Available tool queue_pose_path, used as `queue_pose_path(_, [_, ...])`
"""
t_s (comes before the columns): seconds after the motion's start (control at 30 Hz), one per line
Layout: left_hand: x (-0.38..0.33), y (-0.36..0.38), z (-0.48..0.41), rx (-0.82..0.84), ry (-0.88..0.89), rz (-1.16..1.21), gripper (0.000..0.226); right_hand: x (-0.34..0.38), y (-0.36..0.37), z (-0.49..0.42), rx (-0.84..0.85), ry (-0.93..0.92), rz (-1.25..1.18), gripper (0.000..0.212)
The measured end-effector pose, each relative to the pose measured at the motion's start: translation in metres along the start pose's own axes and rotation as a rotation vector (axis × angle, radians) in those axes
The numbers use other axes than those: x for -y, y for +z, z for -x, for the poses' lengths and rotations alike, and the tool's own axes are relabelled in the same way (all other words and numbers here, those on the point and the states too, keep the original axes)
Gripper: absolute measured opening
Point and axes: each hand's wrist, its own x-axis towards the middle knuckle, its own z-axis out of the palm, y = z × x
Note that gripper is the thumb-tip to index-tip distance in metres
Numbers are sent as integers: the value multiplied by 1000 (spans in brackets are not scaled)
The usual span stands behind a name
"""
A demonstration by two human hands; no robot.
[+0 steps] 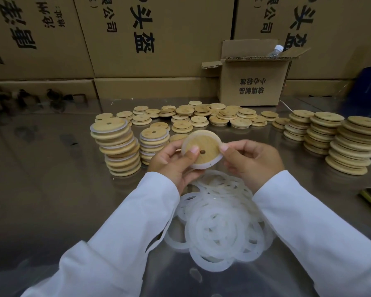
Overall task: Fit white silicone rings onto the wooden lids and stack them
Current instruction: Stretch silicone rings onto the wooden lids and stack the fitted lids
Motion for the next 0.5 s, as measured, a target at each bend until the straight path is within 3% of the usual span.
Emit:
queue_pose_path(0.1, [3,3,-1,-20,5,-4,15,-4,6,1,-83,-51,-14,7])
queue_pose_path(0.2, [3,3,-1,-41,16,22,12,-11,15,5,-98,-61,-18,21])
queue_pose_path(0.33, [3,4,-1,-26,-13,55,13,-12,17,5,-109,-48,-28,18])
queue_pose_path(0.5, [5,1,-2,27,-59,-224,23,-11,11,1,-159,-149,96,16])
